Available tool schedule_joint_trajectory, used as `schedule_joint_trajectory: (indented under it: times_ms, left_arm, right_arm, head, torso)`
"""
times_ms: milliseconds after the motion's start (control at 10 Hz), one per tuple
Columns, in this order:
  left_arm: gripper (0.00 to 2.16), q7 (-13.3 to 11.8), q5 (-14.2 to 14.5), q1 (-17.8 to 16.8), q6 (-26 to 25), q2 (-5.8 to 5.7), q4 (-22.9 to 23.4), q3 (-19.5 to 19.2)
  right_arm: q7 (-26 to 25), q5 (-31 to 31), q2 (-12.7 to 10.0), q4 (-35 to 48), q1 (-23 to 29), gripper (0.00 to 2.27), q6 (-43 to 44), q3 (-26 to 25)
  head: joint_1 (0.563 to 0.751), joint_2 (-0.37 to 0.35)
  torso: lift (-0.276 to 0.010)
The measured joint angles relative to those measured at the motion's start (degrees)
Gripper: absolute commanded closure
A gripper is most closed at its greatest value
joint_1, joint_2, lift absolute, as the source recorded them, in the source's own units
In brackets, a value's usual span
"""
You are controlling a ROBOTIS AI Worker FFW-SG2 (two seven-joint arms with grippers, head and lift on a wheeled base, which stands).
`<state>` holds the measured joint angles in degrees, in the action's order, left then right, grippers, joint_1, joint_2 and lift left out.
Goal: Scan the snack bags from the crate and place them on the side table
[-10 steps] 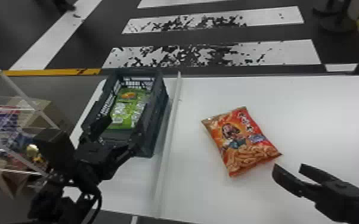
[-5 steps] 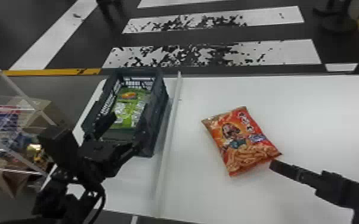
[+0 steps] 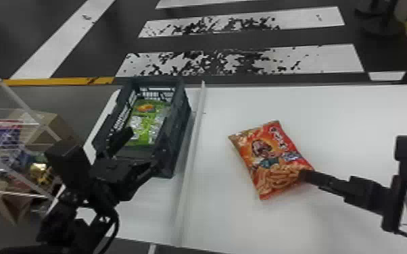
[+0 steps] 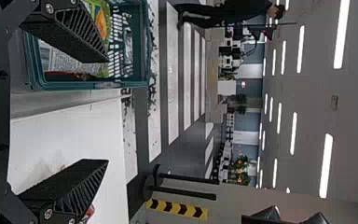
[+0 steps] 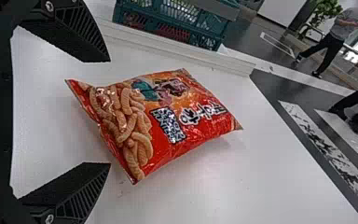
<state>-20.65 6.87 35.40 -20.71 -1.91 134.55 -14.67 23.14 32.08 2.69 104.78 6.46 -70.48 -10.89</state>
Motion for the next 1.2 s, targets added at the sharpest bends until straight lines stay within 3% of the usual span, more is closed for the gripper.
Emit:
schedule_joint_trajectory:
  times_ms: [900, 1000, 1100, 1200]
  left_arm:
    - [0.12, 0.08, 0.43, -0.41, -0.17, -0.58, -1.36, -0.51]
    - [0.12, 0.09, 0.50, -0.42, -0.17, -0.64, -1.38, -0.70]
    - [0.12, 0.10, 0.63, -0.42, -0.17, -0.70, -1.42, -0.84]
    - [0.12, 0.17, 0.68, -0.42, -0.17, -0.72, -1.52, -0.87]
  right_arm:
    - [-1.25, -7.45, -0.05, -13.22, -10.51, 0.13, -0.11, 4.15]
    - [-1.34, -8.27, -0.05, -14.37, -11.27, 0.50, 0.03, 4.59]
    - [-1.35, -8.68, -0.07, -15.21, -11.77, 1.05, 0.24, 4.95]
    - [-1.48, -8.71, -0.19, -15.56, -11.95, 1.98, 0.49, 5.24]
  head:
    - [0.695, 0.212]
    - [0.695, 0.215]
    - [0.695, 0.216]
    - [0.695, 0.220]
  torso:
    - [-0.094]
    - [-0.094]
    - [-0.094]
    - [-0.094]
